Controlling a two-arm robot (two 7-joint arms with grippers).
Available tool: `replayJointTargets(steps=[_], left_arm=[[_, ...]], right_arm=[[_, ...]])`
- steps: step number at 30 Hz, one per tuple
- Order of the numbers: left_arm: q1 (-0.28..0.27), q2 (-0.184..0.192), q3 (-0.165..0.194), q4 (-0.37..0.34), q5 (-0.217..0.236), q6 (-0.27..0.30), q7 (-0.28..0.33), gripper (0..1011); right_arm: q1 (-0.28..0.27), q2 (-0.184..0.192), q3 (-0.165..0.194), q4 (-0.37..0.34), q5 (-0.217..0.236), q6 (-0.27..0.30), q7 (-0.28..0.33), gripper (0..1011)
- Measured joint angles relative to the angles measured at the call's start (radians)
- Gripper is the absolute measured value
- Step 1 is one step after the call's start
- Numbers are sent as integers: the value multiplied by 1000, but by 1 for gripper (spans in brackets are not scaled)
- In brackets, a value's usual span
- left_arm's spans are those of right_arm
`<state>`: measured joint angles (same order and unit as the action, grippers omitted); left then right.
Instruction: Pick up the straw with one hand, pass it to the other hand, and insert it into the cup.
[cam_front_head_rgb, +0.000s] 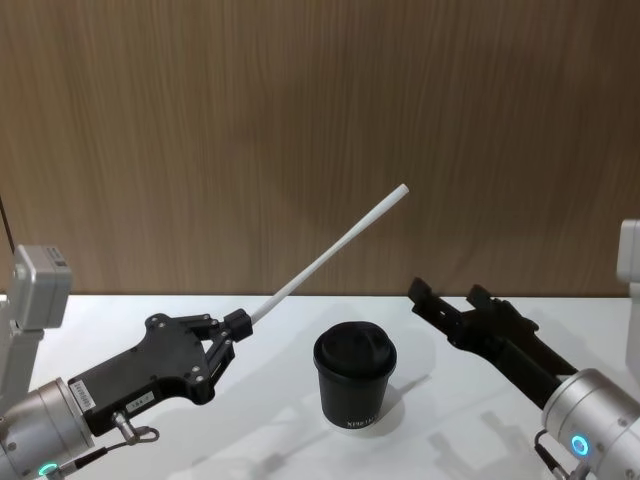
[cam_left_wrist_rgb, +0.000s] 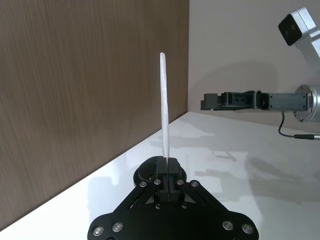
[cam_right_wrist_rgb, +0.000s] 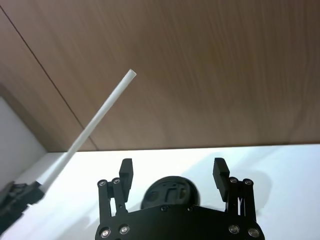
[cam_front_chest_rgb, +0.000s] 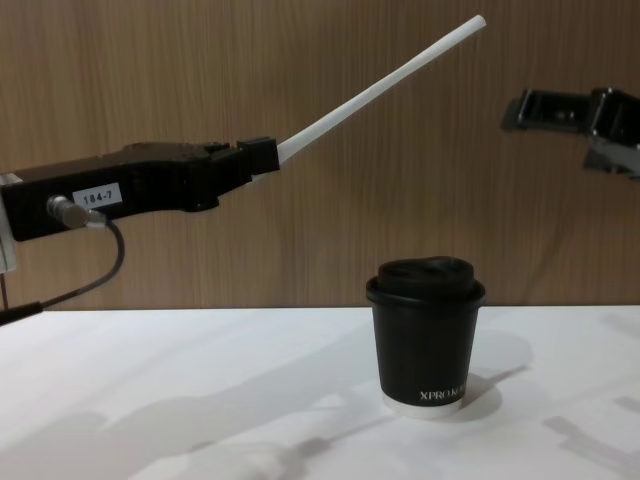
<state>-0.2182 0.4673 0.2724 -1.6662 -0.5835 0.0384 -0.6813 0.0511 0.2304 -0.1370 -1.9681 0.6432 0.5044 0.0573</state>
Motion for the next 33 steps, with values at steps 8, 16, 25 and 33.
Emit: replayJointTargets(steps=[8,16,25,33], left_arm=[[0,0,0,0,0,0,0,7],[-1,0,0,0,0,0,0,7],[-1,0,0,0,0,0,0,7],[0,0,0,0,0,0,0,6]], right_arm=[[29,-63,51,-37,153,192,-55,1001],[64,-146,110,-54,307,365,-124,1001],[110,-241,162,-56,463,526,-207,1001],[127,-219,153,-53,489,550,-165,1001]])
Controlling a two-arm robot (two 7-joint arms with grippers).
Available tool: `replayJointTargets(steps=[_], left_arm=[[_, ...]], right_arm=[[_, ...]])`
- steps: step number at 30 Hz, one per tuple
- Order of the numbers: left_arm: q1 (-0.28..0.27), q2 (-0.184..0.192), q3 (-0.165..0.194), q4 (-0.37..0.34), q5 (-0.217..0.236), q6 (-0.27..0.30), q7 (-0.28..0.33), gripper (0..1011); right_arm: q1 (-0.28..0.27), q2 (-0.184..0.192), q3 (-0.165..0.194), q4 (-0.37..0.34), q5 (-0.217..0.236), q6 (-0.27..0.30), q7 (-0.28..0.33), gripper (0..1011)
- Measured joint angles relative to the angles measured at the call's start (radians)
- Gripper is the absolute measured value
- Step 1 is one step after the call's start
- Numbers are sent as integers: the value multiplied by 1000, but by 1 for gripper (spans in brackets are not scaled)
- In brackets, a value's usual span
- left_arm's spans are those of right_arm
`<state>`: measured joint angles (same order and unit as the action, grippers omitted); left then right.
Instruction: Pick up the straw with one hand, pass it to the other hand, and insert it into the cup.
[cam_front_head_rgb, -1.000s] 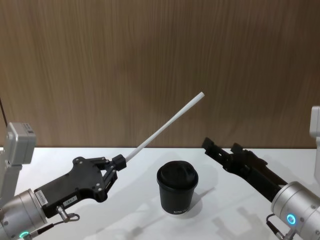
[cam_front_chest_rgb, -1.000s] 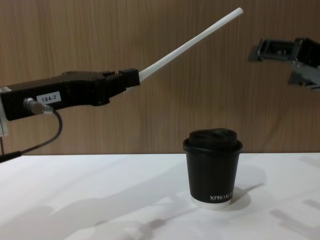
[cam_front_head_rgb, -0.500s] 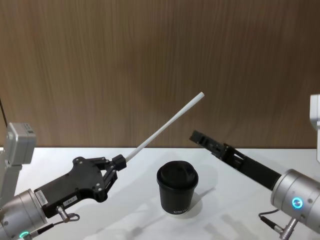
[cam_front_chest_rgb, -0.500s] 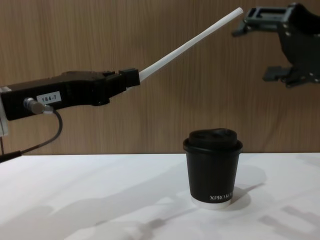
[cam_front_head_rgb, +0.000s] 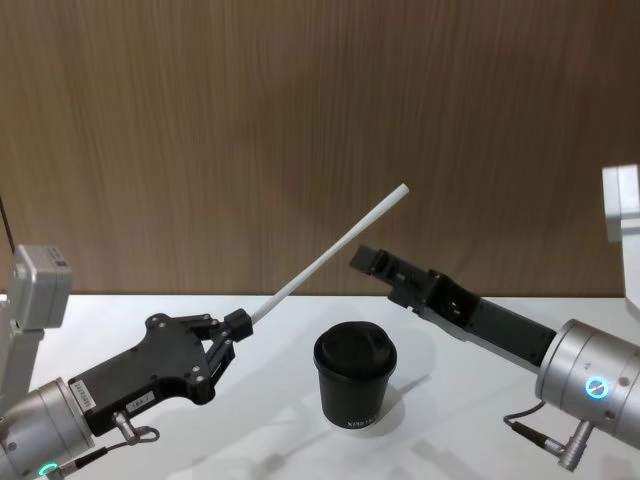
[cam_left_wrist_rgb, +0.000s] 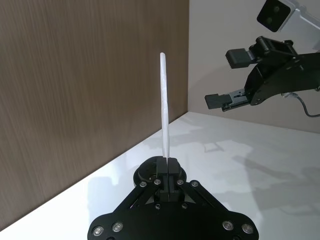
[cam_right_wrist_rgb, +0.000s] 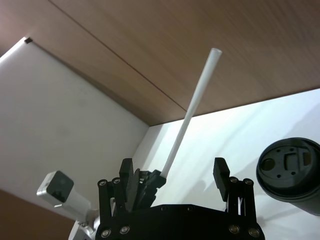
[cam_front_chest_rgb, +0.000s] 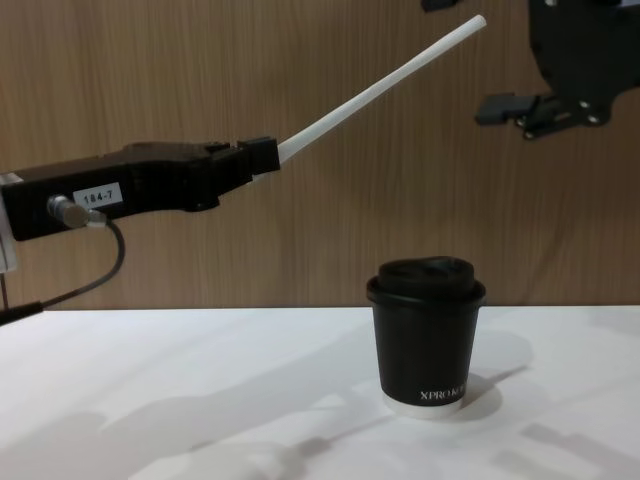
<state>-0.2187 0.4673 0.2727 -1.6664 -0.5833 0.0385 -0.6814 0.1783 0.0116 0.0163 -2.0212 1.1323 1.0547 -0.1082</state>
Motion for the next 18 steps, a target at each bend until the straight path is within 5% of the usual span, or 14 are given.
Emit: replayJointTargets(steps=[18], left_arm=[[0,0,0,0,0,0,0,7]], right_arm=[[50,269,-106,47,-94,-112,360,1001]])
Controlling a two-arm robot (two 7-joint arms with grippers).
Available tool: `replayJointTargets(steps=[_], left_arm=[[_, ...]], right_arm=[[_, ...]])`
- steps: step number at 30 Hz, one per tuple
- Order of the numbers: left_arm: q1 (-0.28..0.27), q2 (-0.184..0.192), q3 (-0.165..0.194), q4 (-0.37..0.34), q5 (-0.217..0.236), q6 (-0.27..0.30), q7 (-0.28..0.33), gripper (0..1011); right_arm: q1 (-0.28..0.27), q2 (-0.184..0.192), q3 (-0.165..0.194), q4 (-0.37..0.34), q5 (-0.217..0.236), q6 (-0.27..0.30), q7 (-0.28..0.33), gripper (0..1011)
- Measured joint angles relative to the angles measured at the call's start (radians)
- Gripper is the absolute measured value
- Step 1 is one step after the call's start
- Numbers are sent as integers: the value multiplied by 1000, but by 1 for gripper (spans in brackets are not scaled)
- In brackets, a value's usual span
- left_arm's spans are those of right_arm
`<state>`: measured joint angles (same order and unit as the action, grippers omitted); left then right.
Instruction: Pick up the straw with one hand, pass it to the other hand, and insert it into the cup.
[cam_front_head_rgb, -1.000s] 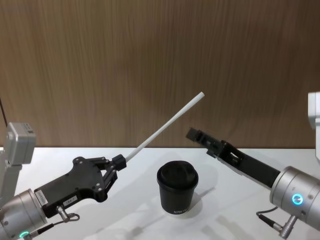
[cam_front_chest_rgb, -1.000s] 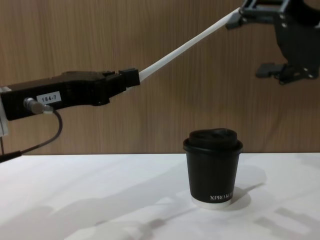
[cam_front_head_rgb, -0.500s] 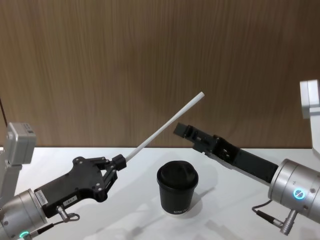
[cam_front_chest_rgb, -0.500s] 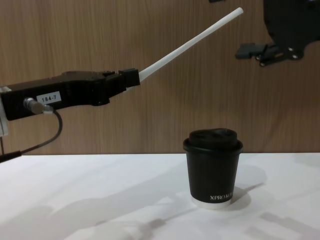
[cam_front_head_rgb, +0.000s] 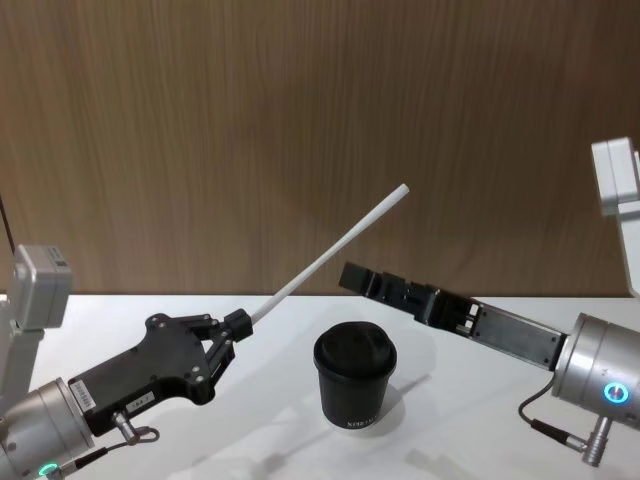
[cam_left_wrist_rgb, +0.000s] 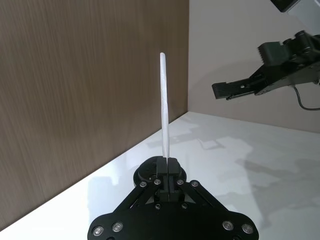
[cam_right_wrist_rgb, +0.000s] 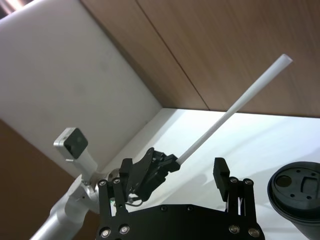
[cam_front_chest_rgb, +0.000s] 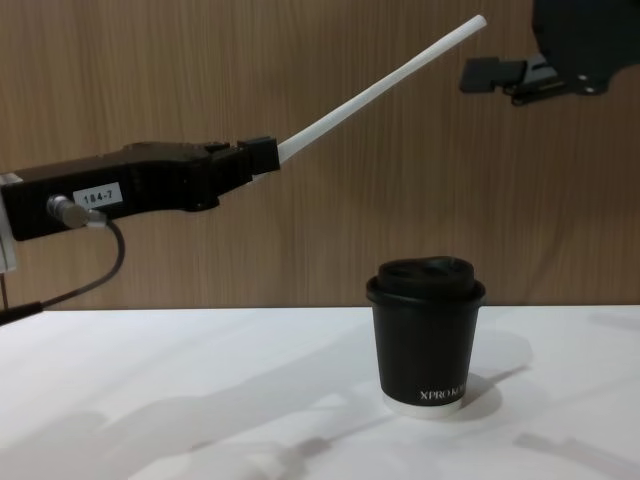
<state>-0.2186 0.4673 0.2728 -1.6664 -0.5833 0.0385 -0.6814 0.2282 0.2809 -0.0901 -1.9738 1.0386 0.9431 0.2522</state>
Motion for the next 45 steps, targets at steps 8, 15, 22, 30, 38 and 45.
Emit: replayJointTargets(steps=[8,15,22,30,38,45], left_arm=[[0,0,0,0,0,0,0,7],[0,0,0,0,0,0,0,7],[0,0,0,0,0,0,0,7],[0,0,0,0,0,0,0,7],[0,0,0,0,0,0,0,6],[0,0,0,0,0,0,0,7]], right_arm=[[28,80,-30,18,-13,-26,112,1001],[53,107,-39,29,-8,-34,160,1001],[69,102,-40,31,2,-34,151,1001],[83,73,-48,27,-7,-28,62,1001],[96,29,-69,29,-42,-10,-72,1001],[110,-3,-88,45,-62,5,-159,1001]])
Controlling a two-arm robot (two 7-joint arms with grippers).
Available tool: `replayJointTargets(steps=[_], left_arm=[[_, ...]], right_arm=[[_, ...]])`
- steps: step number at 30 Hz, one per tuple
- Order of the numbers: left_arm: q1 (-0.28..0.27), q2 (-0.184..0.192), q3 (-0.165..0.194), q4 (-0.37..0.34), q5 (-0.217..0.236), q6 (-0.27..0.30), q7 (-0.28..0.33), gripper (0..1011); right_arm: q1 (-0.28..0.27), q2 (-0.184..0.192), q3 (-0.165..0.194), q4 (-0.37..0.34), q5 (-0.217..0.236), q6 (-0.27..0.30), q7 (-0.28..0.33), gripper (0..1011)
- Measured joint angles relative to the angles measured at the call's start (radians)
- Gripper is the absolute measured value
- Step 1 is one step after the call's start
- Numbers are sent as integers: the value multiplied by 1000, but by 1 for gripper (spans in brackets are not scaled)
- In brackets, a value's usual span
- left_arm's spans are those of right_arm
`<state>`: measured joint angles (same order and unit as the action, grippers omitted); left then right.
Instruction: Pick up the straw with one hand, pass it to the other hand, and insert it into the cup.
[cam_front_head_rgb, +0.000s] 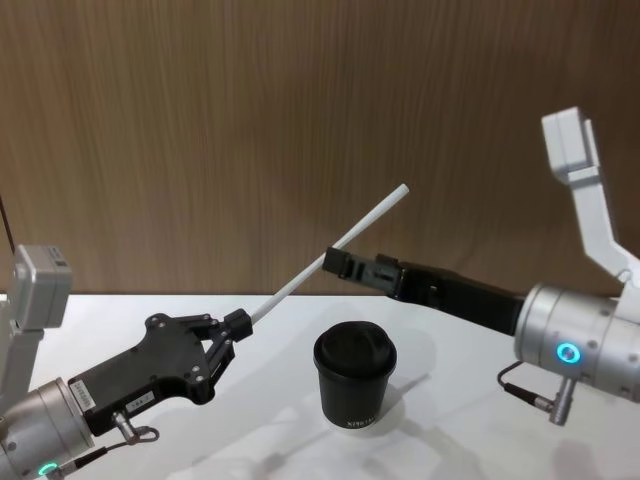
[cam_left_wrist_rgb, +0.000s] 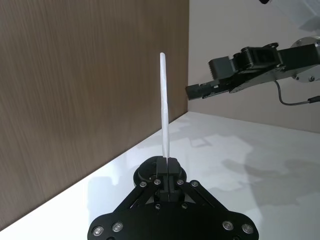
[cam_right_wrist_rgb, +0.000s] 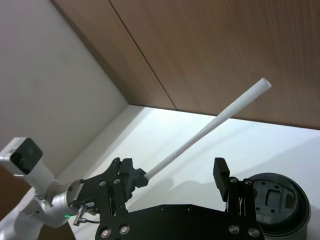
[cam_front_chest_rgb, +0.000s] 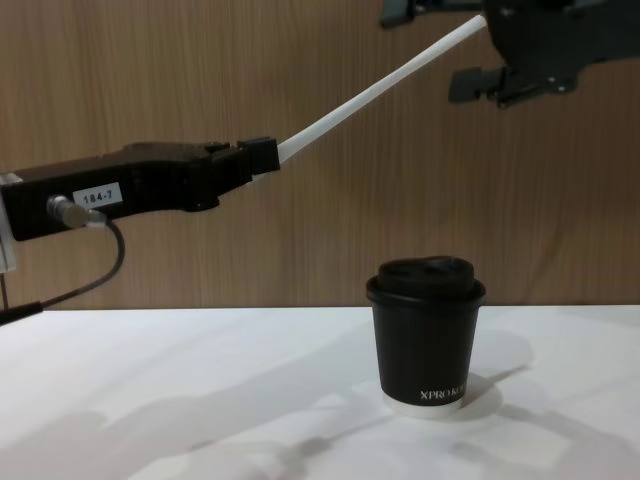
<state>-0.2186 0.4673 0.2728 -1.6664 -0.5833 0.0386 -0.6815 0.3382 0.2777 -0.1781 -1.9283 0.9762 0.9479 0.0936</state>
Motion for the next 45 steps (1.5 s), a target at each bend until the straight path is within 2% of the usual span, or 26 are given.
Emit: replayJointTargets(steps=[12,33,45], left_arm=[[0,0,0,0,0,0,0,7],[0,0,0,0,0,0,0,6],[0,0,0,0,0,0,0,6]], right_arm=[[23,-31,-17,36,-6,4,-60,1001],[69,-60,-34,123,5,-22,-86,1001],[91,-89,-47,178,5,-40,-118,1001]])
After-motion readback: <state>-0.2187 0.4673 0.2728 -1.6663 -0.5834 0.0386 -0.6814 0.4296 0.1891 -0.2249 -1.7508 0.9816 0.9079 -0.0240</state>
